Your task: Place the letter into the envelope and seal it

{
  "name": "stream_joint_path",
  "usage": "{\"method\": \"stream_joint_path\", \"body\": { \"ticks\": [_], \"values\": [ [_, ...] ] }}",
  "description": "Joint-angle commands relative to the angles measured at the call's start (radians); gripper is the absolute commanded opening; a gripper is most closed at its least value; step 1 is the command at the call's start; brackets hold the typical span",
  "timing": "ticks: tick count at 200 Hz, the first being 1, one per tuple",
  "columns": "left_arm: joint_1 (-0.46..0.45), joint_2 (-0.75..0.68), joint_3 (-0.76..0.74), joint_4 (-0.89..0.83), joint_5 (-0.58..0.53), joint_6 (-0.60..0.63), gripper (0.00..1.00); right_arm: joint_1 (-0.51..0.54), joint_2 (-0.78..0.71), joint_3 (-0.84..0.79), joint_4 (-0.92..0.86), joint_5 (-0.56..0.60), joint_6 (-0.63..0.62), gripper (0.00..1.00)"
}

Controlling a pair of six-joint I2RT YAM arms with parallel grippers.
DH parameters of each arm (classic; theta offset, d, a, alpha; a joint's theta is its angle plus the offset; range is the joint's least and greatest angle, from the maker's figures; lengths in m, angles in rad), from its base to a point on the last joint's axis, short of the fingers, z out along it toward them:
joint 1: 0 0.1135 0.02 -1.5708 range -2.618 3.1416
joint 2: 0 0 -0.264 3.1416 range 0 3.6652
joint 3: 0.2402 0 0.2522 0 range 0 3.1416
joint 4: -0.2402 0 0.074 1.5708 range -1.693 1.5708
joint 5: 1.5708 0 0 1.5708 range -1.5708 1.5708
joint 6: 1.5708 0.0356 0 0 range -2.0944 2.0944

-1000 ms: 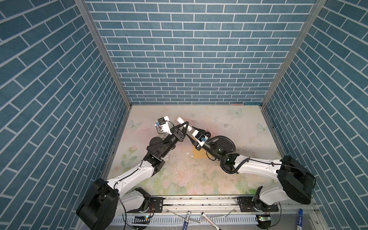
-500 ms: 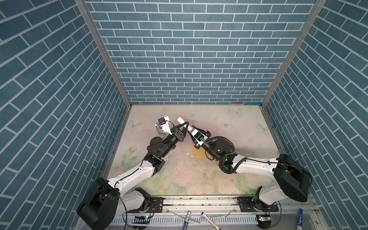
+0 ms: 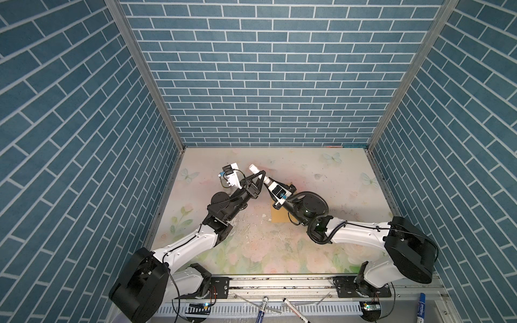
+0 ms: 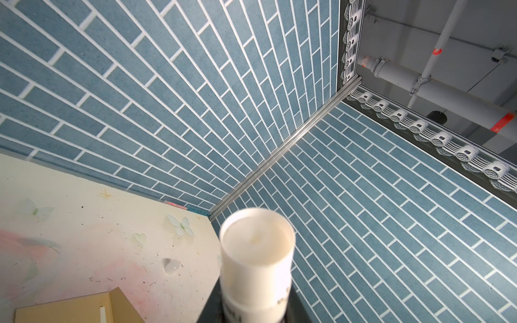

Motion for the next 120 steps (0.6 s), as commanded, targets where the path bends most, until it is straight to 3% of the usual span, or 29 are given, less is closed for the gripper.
{"method": "stream_joint_path", "body": {
  "ticks": [1,25,53,91,120],
  "values": [
    [-0.001,0.009,0.022,0.020,0.043,0.026,0.00,0.000,-0.076,0.082,-0.096,-0.053,0.085,0.00],
    [-0.001,0.017,0.028,0.045,0.071,0.033,0.00,-0.069,-0.144,0.128,-0.288,-0.220,0.277,0.00],
    [-0.001,0.026,0.045,0.071,0.113,0.050,0.00,-0.212,-0.163,0.211,-0.447,-0.546,0.563,0.00],
    [-0.001,0.025,0.055,0.078,0.154,0.079,0.00,-0.350,-0.105,0.273,-0.424,-0.875,0.845,0.00],
    [-0.001,0.016,0.059,0.058,0.166,0.103,0.00,-0.409,-0.017,0.310,-0.299,-1.045,1.078,0.00]
  ]
}}
